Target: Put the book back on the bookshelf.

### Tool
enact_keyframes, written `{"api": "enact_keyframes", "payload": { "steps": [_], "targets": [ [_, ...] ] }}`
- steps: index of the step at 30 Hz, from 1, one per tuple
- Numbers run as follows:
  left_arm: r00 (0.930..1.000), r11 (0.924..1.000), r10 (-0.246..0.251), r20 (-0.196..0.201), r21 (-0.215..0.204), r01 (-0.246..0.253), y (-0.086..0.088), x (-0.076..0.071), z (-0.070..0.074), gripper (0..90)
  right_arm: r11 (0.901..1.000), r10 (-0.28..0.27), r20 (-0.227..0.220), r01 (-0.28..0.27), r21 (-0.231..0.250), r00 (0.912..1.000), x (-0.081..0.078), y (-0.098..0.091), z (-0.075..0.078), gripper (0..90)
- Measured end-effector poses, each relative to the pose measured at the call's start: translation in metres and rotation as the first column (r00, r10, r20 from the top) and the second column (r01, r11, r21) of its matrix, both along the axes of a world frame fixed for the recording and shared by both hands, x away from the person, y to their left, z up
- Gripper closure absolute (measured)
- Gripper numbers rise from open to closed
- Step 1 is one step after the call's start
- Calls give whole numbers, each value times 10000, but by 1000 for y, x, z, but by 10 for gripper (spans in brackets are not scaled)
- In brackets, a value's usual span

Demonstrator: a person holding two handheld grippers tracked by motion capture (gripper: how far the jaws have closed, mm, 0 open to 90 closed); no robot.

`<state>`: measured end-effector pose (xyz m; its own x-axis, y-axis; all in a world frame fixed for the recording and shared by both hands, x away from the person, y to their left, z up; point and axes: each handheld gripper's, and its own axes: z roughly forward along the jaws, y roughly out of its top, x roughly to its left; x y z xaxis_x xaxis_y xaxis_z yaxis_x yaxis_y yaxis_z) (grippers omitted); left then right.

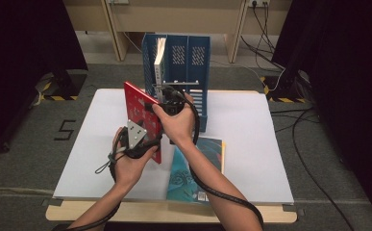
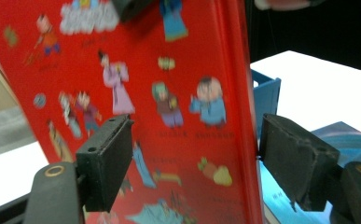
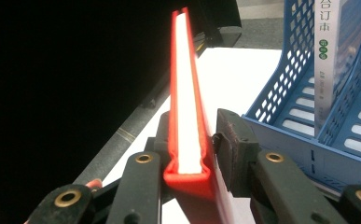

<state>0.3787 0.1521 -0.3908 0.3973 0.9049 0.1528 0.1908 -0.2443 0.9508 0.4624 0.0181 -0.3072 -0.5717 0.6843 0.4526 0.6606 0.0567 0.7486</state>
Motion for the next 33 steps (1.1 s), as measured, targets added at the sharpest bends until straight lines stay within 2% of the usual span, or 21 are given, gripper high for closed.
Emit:
{"api": "enact_keyframes", "payload": {
  "steps": [7, 9, 16, 20, 28, 30, 33],
  "targets": [
    [9997, 9997, 224, 53, -80, -224, -6, 2, 0, 246, 9995, -329, -57, 329, 12, 9994, -1, -1, 0, 735],
    [9996, 9997, 221, 176, -117, -219, -7, 1, 2, 245, 9990, -454, -1, 454, -51, 9990, -1, -1, -1, 746],
    [9995, 9998, 170, 269, 76, -172, -13, 2, 1, 236, 9977, -654, 73, 655, -148, 9978, -2, -1, -1, 755],
    [9993, 9991, 231, 278, 362, -241, -17, 3, -2, 238, 9975, -681, 70, 682, -158, 9977, -3, 1, 0, 755],
    [9973, 9951, 691, 264, 692, -707, -15, 8, -7, 256, 9974, -714, 30, 715, -122, 9974, -5, 2, 0, 749],
    [9972, 9956, 719, 206, 592, -730, -14, 9, -7, 255, 9976, -687, -7, 687, -58, 9976, -5, 2, 0, 747],
    [9968, 9944, 739, 291, 736, -758, -14, 8, -7, 266, 9980, -606, 24, 606, -151, 9982, -6, 3, 1, 742]
  ]
}}
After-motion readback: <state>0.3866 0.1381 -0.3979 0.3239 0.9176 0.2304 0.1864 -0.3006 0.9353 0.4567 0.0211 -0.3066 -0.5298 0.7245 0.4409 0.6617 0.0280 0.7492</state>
